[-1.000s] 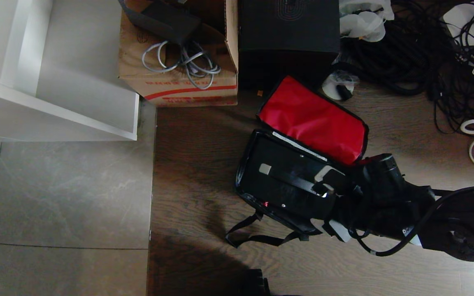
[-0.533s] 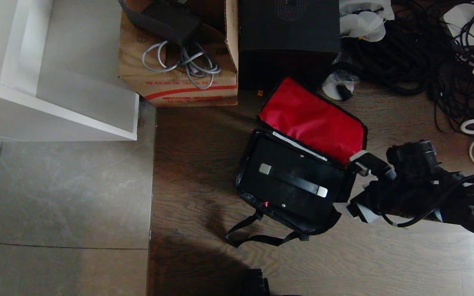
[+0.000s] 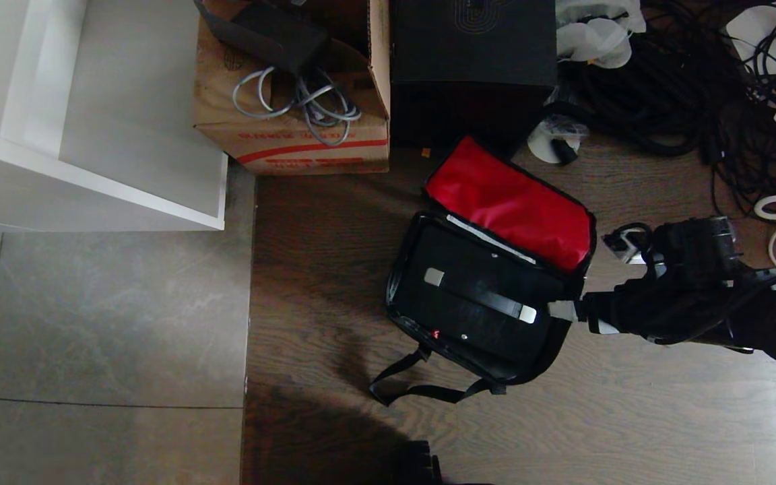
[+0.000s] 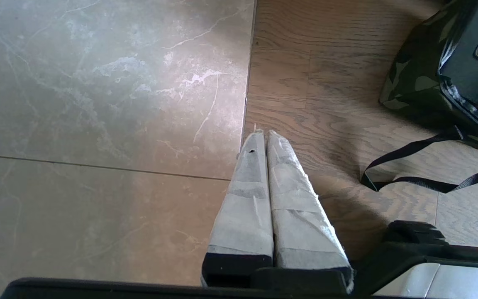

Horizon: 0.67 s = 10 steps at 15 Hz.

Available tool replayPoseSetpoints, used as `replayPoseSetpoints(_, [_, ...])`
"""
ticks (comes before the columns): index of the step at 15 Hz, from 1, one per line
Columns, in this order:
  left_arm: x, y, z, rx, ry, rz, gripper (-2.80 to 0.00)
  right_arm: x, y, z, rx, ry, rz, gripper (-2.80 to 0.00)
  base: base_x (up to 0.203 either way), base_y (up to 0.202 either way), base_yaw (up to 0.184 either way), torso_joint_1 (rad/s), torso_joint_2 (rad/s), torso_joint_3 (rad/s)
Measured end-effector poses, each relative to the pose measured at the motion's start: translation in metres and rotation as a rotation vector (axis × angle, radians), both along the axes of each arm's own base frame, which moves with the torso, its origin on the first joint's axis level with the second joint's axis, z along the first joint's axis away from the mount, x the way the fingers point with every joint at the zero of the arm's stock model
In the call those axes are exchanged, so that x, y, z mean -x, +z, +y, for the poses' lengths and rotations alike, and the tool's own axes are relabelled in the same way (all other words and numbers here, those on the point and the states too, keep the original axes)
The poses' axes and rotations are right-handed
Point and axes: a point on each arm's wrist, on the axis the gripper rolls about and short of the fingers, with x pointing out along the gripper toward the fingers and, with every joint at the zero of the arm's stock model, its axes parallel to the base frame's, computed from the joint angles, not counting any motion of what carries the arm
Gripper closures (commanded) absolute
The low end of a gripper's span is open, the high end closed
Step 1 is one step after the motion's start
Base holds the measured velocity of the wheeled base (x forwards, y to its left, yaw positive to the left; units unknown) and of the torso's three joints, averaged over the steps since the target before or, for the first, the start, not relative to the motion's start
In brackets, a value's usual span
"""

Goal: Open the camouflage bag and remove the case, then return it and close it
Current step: Grip the handle

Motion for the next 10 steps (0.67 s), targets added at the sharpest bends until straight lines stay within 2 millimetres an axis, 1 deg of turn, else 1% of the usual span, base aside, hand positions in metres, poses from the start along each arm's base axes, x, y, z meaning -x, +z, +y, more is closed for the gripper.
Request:
replayPoseSetpoints(4, [0.000, 0.000, 0.000, 0.000, -0.001, 0.000, 0.00, -0.009, 0.003, -0.010, -0.053, -0.083, -0.009, -2.80, 0.000, 0.000, 0.000, 0.000, 0.00, 0.000])
replayPoseSetpoints(8, [0.000, 0.000, 0.000, 0.000, -0.001, 0.000, 0.00, -0.019, 0.000, -0.019, -0.028, -0.150, -0.013, -2.80, 0.000, 0.000, 0.000, 0.000, 0.00, 0.000])
replayPoseSetpoints(10, [0.000, 0.000, 0.000, 0.000, -0.001, 0.000, 0.00, -0.024, -0.005, -0.022, -0.019, -0.163, 0.006, -2.80, 0.000, 0.000, 0.000, 0.000, 0.00, 0.000])
